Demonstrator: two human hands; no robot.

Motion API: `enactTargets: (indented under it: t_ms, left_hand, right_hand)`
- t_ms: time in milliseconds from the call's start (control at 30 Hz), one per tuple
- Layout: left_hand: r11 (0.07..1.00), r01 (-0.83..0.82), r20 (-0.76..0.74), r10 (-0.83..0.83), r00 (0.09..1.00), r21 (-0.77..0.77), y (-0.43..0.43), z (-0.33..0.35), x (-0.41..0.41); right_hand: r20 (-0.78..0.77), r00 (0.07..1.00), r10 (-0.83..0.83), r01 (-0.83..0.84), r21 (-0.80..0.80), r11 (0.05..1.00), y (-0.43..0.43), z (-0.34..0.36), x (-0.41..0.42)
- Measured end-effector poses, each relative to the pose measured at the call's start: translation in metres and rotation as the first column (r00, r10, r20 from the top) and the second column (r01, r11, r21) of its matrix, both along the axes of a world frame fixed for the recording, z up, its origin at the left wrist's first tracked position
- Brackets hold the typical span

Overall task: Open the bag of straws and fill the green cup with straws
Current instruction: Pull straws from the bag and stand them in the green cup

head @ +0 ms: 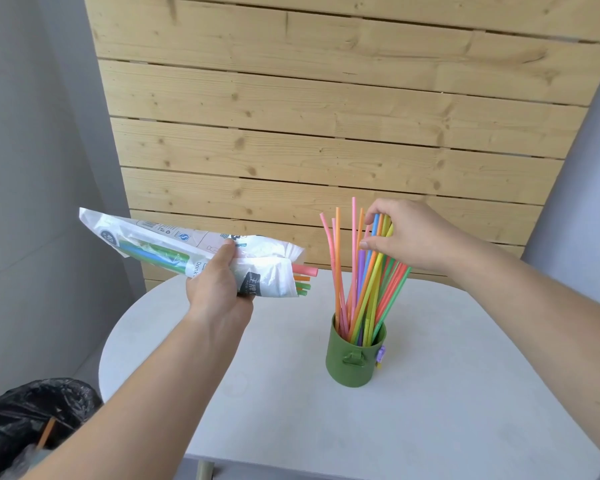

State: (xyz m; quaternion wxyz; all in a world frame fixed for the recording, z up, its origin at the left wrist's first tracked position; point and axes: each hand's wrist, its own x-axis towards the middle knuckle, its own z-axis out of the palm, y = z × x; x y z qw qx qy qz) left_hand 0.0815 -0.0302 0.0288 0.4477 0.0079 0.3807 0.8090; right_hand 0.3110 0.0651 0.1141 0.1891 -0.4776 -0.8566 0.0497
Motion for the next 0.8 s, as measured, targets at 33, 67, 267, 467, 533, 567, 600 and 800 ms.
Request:
enactTargets:
  t_ms: [33, 67, 267, 467, 533, 567, 600, 800]
  left_hand:
    - [1.000, 0.001, -0.001, -0.001, 1.000, 0.000, 0.000, 0.000, 0.000]
    - [1.000, 0.002, -0.002, -0.002, 1.000, -0.001, 0.000, 0.000, 0.000]
    - [1.000, -0.002, -0.004, 0.002, 1.000, -0.001, 0.000, 0.000, -0.001]
    - [1.000, 0.003, -0.001, -0.003, 1.000, 0.003, 0.000, 0.000, 0.000]
    - [1.000, 0.010, 0.000, -0.010, 1.000, 0.008, 0.000, 0.001, 0.000]
    - [1.000, 0.014, 0.001, -0.014, 1.000, 0.009, -0.001, 0.001, 0.001]
    - [1.000, 0.016, 0.003, -0.016, 1.000, 0.011, -0.001, 0.002, 0.001]
    - [0.998, 0.045, -0.011, -0.045, 0.999, 0.039, -0.002, 0.006, 0.002]
  right_hand:
    - [0.010, 1.000, -0.005, 0.005, 0.001, 1.000, 0.000, 0.000, -0.001]
    - [0.020, 1.000, -0.007, 0.007, 0.006, 1.000, -0.001, 0.000, -0.001]
    - [-0.054, 0.999, -0.004, 0.009, 0.094, 0.996, -0.002, 0.001, 0.000]
    - [-0.047, 0.994, -0.101, 0.109, 0.231, 0.967, -0.005, -0.002, 0.002]
    - [-0.044, 0.991, -0.127, 0.134, 0.279, 0.951, -0.007, -0.003, 0.002]
    - [-0.062, 0.989, -0.135, 0.148, 0.323, 0.935, -0.008, -0.004, 0.003]
    - [-0.102, 0.987, -0.127, 0.157, 0.389, 0.908, -0.011, -0.005, 0.003]
    - [-0.387, 0.914, 0.117, 0.063, 0.423, 0.904, -0.070, -0.029, -0.012]
